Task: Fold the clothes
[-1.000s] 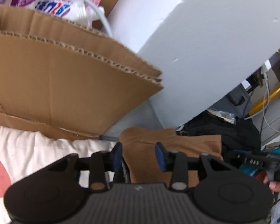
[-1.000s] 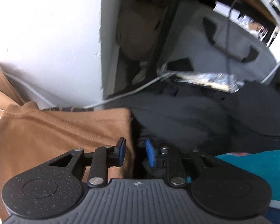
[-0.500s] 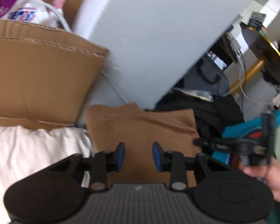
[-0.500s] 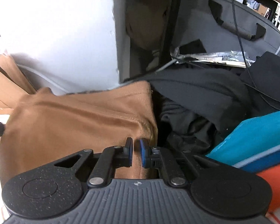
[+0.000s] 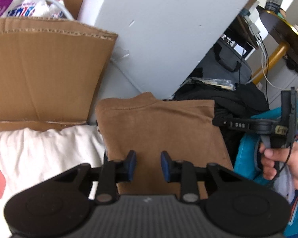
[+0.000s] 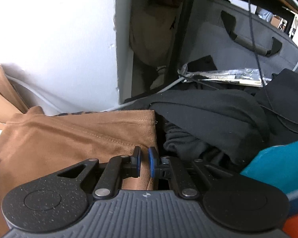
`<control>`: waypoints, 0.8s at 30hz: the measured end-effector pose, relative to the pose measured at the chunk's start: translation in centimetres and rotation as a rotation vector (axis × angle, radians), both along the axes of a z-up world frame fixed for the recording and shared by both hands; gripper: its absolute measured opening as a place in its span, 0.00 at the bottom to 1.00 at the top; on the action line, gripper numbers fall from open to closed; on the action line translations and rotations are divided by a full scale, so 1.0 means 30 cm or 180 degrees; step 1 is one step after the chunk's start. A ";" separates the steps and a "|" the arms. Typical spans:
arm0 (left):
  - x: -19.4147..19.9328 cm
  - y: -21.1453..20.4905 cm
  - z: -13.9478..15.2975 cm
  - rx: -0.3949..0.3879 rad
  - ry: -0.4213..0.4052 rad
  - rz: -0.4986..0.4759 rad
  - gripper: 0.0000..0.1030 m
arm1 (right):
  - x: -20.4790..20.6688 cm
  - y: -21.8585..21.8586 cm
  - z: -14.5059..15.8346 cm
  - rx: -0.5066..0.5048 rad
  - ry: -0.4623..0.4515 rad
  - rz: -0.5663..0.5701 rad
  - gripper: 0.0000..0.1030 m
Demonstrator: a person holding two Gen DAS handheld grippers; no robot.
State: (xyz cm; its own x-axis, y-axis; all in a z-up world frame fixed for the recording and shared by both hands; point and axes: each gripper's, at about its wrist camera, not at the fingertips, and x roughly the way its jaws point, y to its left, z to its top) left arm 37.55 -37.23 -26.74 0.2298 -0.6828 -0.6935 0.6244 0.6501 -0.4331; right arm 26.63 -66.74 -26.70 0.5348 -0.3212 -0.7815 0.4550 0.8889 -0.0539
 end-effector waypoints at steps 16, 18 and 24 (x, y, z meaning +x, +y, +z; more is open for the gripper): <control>-0.115 0.058 -0.013 0.0062 -0.0025 0.0047 0.47 | -0.221 0.162 -0.054 -0.0084 0.0048 0.0362 0.13; -0.122 0.065 -0.027 0.0093 -0.0011 0.0066 0.47 | -0.246 0.166 -0.078 -0.0108 0.0105 0.0365 0.13; -0.129 0.090 -0.085 0.0255 0.0048 0.0076 0.48 | -0.331 0.165 -0.123 -0.0214 0.0234 0.0347 0.13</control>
